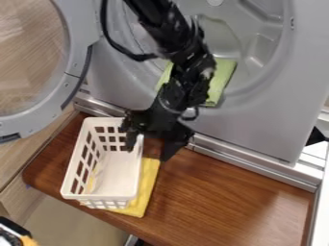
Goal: Put the basket on top of the yellow cloth
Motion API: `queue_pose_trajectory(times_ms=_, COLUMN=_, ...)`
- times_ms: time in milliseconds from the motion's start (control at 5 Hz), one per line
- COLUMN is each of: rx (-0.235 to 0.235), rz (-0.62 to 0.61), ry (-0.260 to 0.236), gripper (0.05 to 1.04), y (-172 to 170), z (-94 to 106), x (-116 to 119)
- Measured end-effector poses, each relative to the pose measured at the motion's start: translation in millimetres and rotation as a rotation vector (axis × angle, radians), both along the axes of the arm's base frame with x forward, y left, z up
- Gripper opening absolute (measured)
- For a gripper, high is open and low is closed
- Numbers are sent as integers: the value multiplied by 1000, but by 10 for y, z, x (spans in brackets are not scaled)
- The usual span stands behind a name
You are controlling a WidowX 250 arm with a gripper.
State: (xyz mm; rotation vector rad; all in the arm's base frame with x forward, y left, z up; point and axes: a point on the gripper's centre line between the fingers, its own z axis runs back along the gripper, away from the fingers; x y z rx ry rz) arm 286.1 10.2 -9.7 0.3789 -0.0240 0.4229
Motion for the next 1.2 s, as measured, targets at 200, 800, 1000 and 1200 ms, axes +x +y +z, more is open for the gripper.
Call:
queue_pose_trajectory(times_ms=200, rx=-131, rz=-36, ry=-72, gripper=1000, y=-147, z=86, x=6)
queue_pose_trajectory(times_ms=800, rx=-383, rz=-263, ry=-136, gripper=1000, y=-459, z=179, x=31)
queue_pose_trajectory(times_ms=1000, rx=-362, rz=-305, ry=-106, gripper=1000, y=-428, z=389, x=132)
queue_pose_trajectory(times_ms=1200, rx=-371, rz=-270, ry=-189, gripper=1000, y=-424, z=587, x=385)
